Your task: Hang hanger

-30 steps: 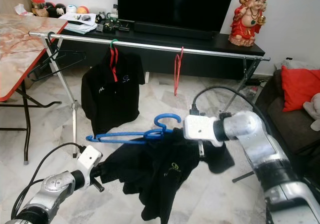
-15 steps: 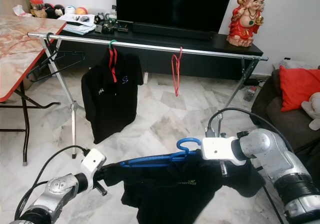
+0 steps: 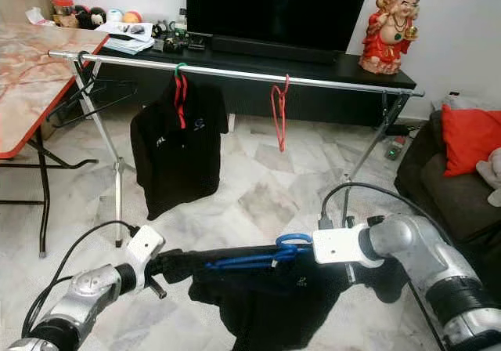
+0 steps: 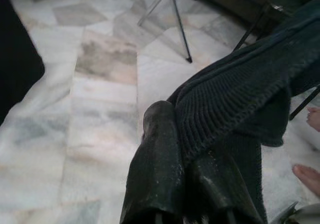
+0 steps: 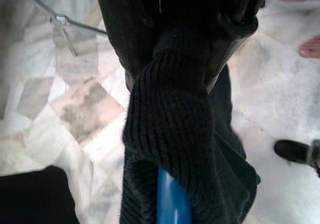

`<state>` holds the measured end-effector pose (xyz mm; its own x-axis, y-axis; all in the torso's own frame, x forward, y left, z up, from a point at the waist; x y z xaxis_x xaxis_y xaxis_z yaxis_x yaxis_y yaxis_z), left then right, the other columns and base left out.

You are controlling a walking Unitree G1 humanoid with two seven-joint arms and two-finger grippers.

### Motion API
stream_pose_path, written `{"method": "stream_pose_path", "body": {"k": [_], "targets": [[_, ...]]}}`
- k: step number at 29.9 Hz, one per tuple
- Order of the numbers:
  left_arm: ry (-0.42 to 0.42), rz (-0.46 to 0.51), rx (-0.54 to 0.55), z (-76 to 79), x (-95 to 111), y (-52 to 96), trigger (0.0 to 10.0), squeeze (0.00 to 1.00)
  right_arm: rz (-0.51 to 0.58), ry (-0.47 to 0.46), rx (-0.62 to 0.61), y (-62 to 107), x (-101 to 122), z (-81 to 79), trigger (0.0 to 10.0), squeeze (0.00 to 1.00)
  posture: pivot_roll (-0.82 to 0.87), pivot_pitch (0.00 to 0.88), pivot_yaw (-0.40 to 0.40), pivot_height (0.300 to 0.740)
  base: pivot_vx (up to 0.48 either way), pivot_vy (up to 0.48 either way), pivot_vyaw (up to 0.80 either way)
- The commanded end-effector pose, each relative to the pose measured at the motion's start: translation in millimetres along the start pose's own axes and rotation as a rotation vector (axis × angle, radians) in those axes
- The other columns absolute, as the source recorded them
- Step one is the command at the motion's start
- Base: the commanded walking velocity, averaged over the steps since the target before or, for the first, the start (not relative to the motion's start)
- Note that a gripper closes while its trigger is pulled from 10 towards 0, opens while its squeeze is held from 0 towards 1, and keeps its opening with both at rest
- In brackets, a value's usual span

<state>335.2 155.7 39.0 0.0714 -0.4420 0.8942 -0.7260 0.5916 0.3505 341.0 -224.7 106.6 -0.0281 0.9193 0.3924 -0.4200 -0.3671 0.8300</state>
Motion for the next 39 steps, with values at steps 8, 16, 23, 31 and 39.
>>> {"method": "stream_pose_path", "body": {"k": [8, 16, 23, 31, 39], "targets": [[0.010, 0.109, -0.147, 3.6, 20.2, 9.2, 0.0, 0.00, 0.005, -0.082, -0.117, -11.5, -8.9, 1.5, 0.0, 0.00, -0.02, 0.017, -0.095, 0.740, 0.000, 0.000, 0.00], [-0.004, 0.303, -0.335, 21.4, 67.5, 16.0, 0.0, 0.00, 0.044, -0.149, -0.131, -40.4, -4.7, -19.1, 0.0, 0.00, 0.01, 0.000, -0.089, 0.740, 0.000, 0.000, 0.00], [-0.030, 0.404, -0.430, 33.6, 98.9, 24.0, 0.0, 0.00, 0.117, -0.283, -0.169, -61.4, 7.1, -29.7, 0.0, 0.00, 0.02, 0.000, -0.066, 0.740, 0.000, 0.000, 0.00], [-0.020, 0.438, -0.625, 63.3, 112.0, 40.7, 0.4, 0.29, 0.290, -0.493, -0.322, -68.3, 34.2, -11.1, 0.0, 0.00, 0.03, 0.000, -0.042, 0.740, 0.000, 0.000, 0.00], [-0.039, 0.441, -0.739, 84.6, 120.5, 52.8, 10.0, 0.29, 0.424, -0.606, -0.380, -71.2, 64.9, 3.9, 0.0, 0.00, 0.05, 0.000, -0.029, 0.740, 0.000, 0.000, 0.00]]}}
Point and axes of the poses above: a point about 5 cm out from each wrist's last joint towards the gripper, its own y axis pointing back from the gripper into the wrist, its own x axis along the axis of the wrist's last joint, z = x × y, the point moved 3 cm from there along -y, pointing out of the wrist towards the gripper, and after that the axes turned 12 degrees about -y, right-handed, at the moved point
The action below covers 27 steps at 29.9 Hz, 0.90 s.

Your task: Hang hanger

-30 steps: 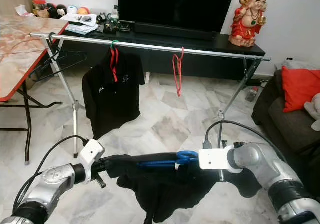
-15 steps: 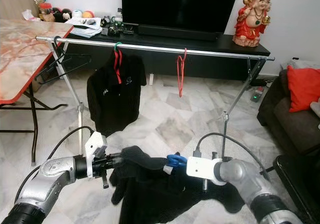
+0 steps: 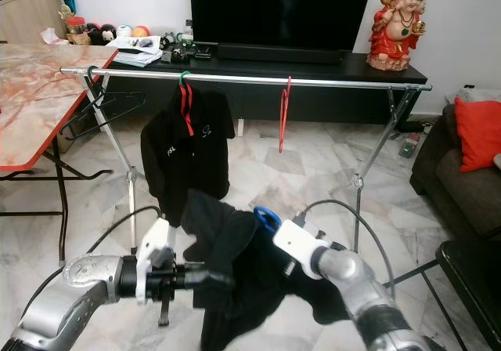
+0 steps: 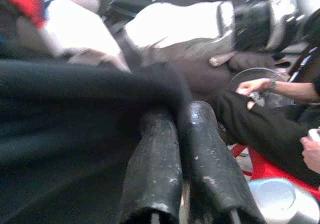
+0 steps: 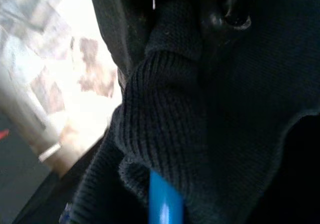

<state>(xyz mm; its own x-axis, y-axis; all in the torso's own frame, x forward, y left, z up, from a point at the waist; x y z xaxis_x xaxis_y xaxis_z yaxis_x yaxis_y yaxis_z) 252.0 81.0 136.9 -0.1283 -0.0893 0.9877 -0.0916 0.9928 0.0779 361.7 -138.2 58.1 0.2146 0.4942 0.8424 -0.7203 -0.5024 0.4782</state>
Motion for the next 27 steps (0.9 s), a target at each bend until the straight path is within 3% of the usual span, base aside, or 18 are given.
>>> {"method": "stream_pose_path", "body": {"k": [1, 2, 3, 4, 5, 11, 14, 19, 22, 26, 27], "targets": [[-0.017, 0.007, -0.042, 4.1, 5.7, -3.5, 10.0, 0.29, 0.058, -0.037, -0.051, 0.6, 15.5, 12.2, 0.0, 0.00, 0.05, 0.000, -0.029, 0.740, 0.000, 0.000, 0.00], [-0.027, -0.001, -0.033, 3.7, 6.4, -2.5, 10.0, 0.69, 0.065, -0.040, -0.076, -1.1, 18.8, 14.4, 0.0, 0.00, 0.05, 0.000, -0.026, 0.740, 0.000, 0.000, 0.00], [-0.027, -0.001, -0.033, 3.7, 6.4, -2.5, 10.0, 0.69, 0.065, -0.040, -0.076, -1.1, 18.8, 14.4, 0.0, 0.00, 0.05, 0.000, -0.026, 0.740, 0.000, 0.000, 0.00], [-0.027, -0.009, -0.032, 3.8, 6.2, -1.9, 10.0, 0.97, 0.064, -0.033, -0.095, -1.7, 19.9, 16.4, 0.0, 0.00, 0.04, 0.000, -0.023, 0.740, 0.000, 0.000, 0.00], [-0.026, -0.008, -0.046, 6.0, 7.1, -1.2, 10.0, 1.00, 0.059, -0.019, -0.101, -2.1, 20.1, 16.9, 0.0, 0.00, 0.04, 0.000, -0.022, 0.740, 0.000, 0.000, 0.00], [-0.023, -0.028, -0.039, 4.1, 10.6, 4.9, 10.0, 1.00, 0.073, -0.005, -0.130, -1.9, 24.5, 21.7, 0.0, 0.00, 0.05, 0.000, -0.025, 0.740, 0.000, 0.000, 0.00], [-0.063, -0.107, 0.130, -19.6, 0.1, 17.3, 10.0, 1.00, 0.083, 0.048, -0.098, 4.6, 27.0, 28.9, 0.0, 0.00, 0.05, 0.000, -0.030, 0.740, 0.000, 0.000, 0.00], [-0.096, -0.167, 0.259, -37.6, -6.6, 31.9, 10.0, 1.00, 0.015, 0.135, -0.048, 15.5, 16.4, 38.8, 0.0, 0.00, 0.05, 0.000, -0.043, 0.740, 0.000, 0.000, 0.00], [-0.139, -0.286, 0.394, -56.0, -26.7, 47.2, 10.0, 1.00, -0.036, 0.206, 0.065, 25.3, 7.7, 38.4, 0.0, 0.00, 0.04, 0.000, -0.043, 0.740, 0.000, 0.000, 0.00], [-0.135, -0.293, 0.391, -56.9, -28.8, 48.0, 10.0, 1.00, -0.057, 0.220, 0.139, 31.2, 4.5, 37.5, 0.0, 0.00, 0.03, 0.000, -0.044, 0.740, 0.000, 0.000, 0.00], [-0.126, -0.244, 0.314, -49.3, -20.3, 41.6, 10.0, 1.00, -0.080, 0.240, 0.262, 37.2, 0.4, 29.9, 0.0, 0.00, 0.03, 0.000, -0.044, 0.740, 0.000, 0.000, 0.00]]}}
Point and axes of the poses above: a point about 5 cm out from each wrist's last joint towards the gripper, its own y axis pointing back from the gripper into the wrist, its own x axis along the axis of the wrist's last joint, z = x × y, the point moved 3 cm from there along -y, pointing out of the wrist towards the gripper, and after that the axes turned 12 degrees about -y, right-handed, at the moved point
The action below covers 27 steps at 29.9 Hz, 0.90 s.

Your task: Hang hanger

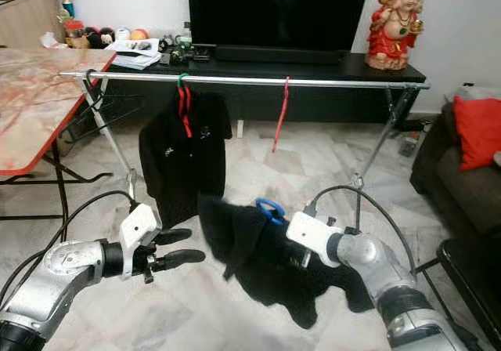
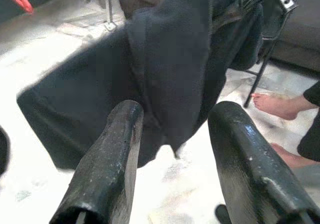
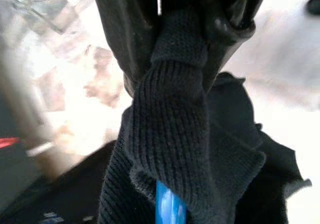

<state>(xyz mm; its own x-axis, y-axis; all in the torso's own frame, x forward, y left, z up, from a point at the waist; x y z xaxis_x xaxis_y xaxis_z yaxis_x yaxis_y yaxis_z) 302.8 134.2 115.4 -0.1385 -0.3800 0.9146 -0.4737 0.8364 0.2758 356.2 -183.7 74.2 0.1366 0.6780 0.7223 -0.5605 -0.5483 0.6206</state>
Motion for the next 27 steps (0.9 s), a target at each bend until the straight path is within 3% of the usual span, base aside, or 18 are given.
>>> {"method": "stream_pose_path", "body": {"k": [1, 2, 3, 4, 5, 9, 12, 15, 16, 21, 27], "targets": [[-0.021, 0.066, -0.076, 5.3, 17.3, -0.7, 10.0, 1.00, 0.036, 0.043, 0.101, 4.6, 10.2, -3.6, 0.0, 0.00, 0.04, 0.000, -0.045, 0.740, 0.000, 0.000, 0.00], [-0.024, 0.080, -0.113, 9.1, 21.5, -0.8, 10.0, 1.00, 0.039, 0.038, 0.133, 4.9, 11.0, -5.9, 0.0, 0.00, 0.04, 0.000, -0.046, 0.740, 0.000, 0.000, 0.00], [-0.031, 0.087, -0.143, 12.0, 24.4, -0.8, 10.0, 0.80, 0.034, 0.032, 0.165, 4.6, 11.0, -8.9, 0.0, 0.00, 0.04, 0.000, -0.047, 0.740, 0.000, 0.000, 0.00], [-0.038, 0.092, -0.162, 13.7, 26.1, -1.0, 10.0, 0.80, 0.031, 0.029, 0.189, 4.5, 10.9, -11.0, 0.0, 0.00, 0.04, 0.000, -0.047, 0.740, 0.000, 0.000, 0.00], [-0.047, 0.092, -0.188, 15.8, 27.1, -0.9, 10.0, 0.00, 0.021, 0.051, 0.216, 4.3, 10.1, -14.1, 0.0, 0.00, 0.04, 0.000, -0.047, 0.740, 0.000, 0.000, 0.00], [-0.096, 0.007, -0.310, 23.4, 13.5, 1.9, 10.0, 0.00, 0.017, 0.082, 0.274, 1.2, 13.7, -19.9, 0.0, 0.00, 0.05, 0.000, -0.053, 0.740, 0.000, 0.000, 0.00], [-0.102, -0.022, -0.337, 25.6, 9.1, 3.6, 10.0, 0.00, 0.020, 0.084, 0.289, 1.8, 15.0, -20.5, 0.0, 0.00, 0.05, 0.000, -0.053, 0.740, 0.000, 0.000, 0.00], [-0.118, -0.075, -0.329, 23.6, 0.6, 2.7, 10.0, 0.00, 0.040, 0.097, 0.327, 2.1, 21.2, -23.2, 0.0, 0.00, 0.05, 0.000, -0.058, 0.740, 0.000, 0.000, 0.00], [-0.131, -0.085, -0.280, 17.9, -1.6, -1.8, 10.0, 0.00, 0.053, 0.109, 0.356, 2.2, 24.9, -26.3, 0.0, 0.00, 0.05, 0.000, -0.058, 0.740, 0.000, 0.000, 0.00], [-0.130, -0.057, -0.247, 14.1, 2.3, -8.0, 10.0, 0.00, 0.069, 0.127, 0.390, 1.9, 29.2, -30.9, 0.0, 0.00, 0.04, 0.000, -0.060, 0.740, 0.000, 0.000, 0.00], [-0.118, -0.036, -0.299, 21.4, 3.4, -11.4, 10.0, 0.00, 0.086, 0.136, 0.404, -0.3, 33.7, -34.5, 0.0, 0.00, 0.04, 0.000, -0.058, 0.740, 0.000, 0.000, 0.00]]}}
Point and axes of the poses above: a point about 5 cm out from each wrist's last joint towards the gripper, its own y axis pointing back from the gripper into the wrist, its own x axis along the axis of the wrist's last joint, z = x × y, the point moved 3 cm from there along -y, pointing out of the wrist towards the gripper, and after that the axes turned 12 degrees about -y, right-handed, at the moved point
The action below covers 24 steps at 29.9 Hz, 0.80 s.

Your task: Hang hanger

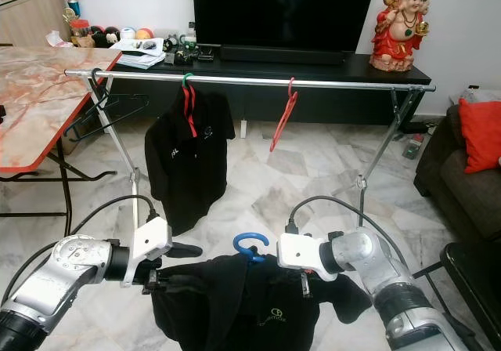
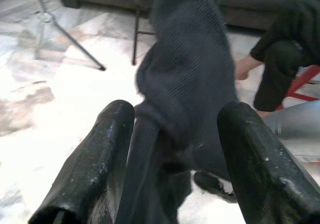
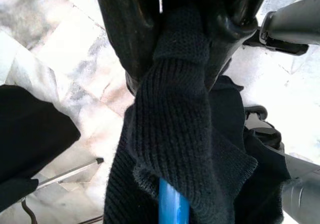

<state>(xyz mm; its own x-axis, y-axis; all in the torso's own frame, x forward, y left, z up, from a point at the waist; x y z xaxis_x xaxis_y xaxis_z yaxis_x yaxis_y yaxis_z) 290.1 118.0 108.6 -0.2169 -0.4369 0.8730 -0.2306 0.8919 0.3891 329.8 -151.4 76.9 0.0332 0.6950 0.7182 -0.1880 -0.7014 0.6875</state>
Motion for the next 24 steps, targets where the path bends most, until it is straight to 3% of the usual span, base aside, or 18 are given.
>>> {"method": "stream_pose_path", "body": {"k": [1, 11, 24], "targets": [[-0.017, 0.003, -0.035, 1.5, 2.5, -2.9, 10.0, 0.00, 0.060, 0.051, -0.003, 1.2, 16.4, 2.5, 0.0, 0.00, 0.04, 0.000, -0.058, 0.740, 0.000, 0.000, 0.00], [-0.026, 0.006, -0.048, 1.6, 4.0, -9.7, 10.0, 0.00, 0.118, 0.110, 0.058, -9.6, 36.6, -7.9, 0.0, 0.00, 0.04, 0.000, -0.057, 0.740, 0.000, 0.000, 0.00], [-0.015, 0.004, -0.049, 1.2, 5.1, -13.7, 10.0, 0.00, 0.161, 0.114, 0.059, -15.0, 49.3, -10.2, 0.0, 0.00, 0.05, 0.000, -0.057, 0.740, 0.000, 0.000, 0.00]]}}
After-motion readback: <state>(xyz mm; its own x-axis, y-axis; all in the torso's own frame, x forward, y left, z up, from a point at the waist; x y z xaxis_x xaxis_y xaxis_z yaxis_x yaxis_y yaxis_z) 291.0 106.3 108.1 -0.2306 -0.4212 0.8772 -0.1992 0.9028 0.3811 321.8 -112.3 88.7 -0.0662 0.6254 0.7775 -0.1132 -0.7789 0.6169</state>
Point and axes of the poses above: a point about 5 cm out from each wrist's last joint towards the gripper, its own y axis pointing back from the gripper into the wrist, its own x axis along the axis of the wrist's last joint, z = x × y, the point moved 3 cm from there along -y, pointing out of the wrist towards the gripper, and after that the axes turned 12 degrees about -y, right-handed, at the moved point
